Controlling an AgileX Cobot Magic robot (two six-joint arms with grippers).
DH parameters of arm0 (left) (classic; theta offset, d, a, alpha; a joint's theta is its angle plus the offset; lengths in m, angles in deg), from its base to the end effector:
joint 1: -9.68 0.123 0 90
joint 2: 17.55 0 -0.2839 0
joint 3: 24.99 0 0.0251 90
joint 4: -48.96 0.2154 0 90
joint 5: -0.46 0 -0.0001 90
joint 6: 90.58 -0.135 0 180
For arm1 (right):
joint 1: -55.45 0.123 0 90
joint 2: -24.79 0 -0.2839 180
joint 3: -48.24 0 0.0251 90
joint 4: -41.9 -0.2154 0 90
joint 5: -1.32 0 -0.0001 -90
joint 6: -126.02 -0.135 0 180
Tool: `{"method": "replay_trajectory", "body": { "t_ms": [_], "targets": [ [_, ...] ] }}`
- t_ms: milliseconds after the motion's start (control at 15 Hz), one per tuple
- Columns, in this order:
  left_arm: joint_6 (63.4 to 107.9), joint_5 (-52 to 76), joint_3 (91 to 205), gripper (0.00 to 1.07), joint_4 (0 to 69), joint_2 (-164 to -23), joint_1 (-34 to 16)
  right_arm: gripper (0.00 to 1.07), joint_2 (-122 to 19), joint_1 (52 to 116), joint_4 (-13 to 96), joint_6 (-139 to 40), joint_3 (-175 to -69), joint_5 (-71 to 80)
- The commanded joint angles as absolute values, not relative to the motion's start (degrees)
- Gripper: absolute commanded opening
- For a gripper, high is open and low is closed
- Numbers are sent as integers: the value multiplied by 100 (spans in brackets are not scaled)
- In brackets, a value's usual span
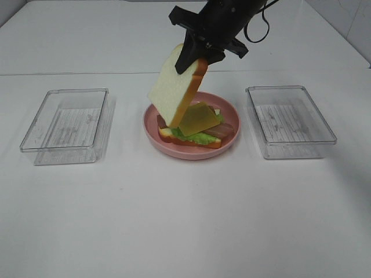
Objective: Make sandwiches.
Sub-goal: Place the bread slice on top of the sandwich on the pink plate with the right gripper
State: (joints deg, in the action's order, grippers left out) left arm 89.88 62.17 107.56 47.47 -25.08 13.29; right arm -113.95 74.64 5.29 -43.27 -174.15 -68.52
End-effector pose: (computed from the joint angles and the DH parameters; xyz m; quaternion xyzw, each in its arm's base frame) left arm 0.0013 -0.0030 0.2437 -0.0295 0.8506 0.0014 0.5249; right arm 0.4145 0.2243 0.2051 -0.1736 0.9292 0.3133 0.0912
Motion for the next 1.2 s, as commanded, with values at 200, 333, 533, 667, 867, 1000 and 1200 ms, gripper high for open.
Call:
{"method": "replay_trajectory", "body": {
  "t_ms": [200, 333, 533, 667, 867, 1000, 1200],
  "targets": [
    [8976, 6194, 10750, 91, 4707, -2411, 1329, 0, -11807, 7458, 541, -4195, -17432, -6652],
    [8976, 6194, 10750, 91, 4707, -2411, 1329, 0, -11899, 7458, 695, -4195, -17432, -6514],
    [8976, 6194, 10750, 91, 4707, -2411, 1329, 0, -11916, 7458, 999, -4373, -17432, -6360],
    [8976, 6194, 10750, 91, 4707, -2411, 1329, 0, -11916, 7458, 1268, -4430, -17432, -6354],
    [8976, 6194, 10750, 91, 4707, -2411, 1329, 33, -11916, 7458, 1635, -4516, -17432, -6417],
    [8976, 6194, 10750, 91, 4707, -2411, 1329, 75, -11916, 7458, 1755, -4487, -17432, -6440],
    [8976, 6194, 10750, 91, 4707, -2411, 1329, 91, -11905, 7458, 2099, -4298, -17489, -6795]
  ]
}}
